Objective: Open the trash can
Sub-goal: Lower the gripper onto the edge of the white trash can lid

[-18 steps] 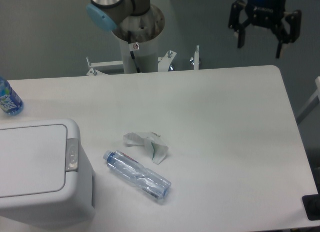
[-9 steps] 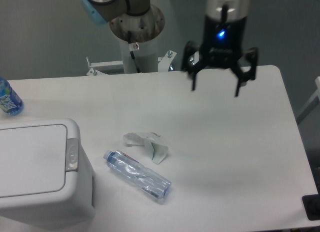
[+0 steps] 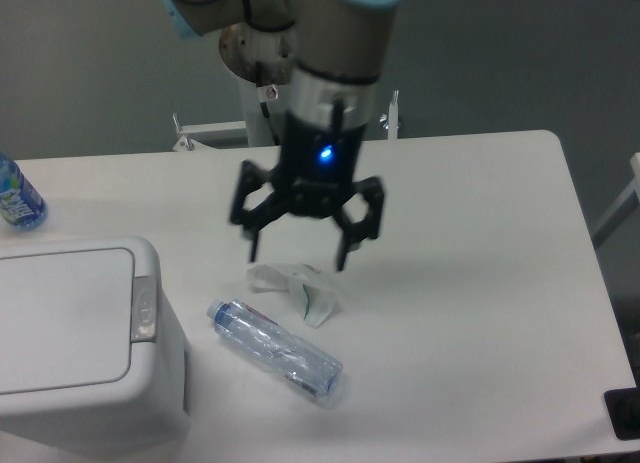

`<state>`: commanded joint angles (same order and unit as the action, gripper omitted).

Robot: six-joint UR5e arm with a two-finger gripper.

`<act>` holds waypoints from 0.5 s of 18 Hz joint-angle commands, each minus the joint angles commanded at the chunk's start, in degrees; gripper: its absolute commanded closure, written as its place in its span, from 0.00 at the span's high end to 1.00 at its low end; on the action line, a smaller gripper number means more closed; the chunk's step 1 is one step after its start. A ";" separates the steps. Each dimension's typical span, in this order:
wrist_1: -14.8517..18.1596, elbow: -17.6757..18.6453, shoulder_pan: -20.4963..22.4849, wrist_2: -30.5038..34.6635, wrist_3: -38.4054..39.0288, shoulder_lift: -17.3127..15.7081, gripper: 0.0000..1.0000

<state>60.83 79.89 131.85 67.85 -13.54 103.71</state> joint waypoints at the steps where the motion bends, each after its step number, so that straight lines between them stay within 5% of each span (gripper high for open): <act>1: -0.35 0.09 -0.88 0.00 0.09 0.53 1.00; 9: -1.76 0.09 -4.49 0.17 -0.08 2.55 1.00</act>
<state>59.06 79.98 127.36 68.03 -13.62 106.26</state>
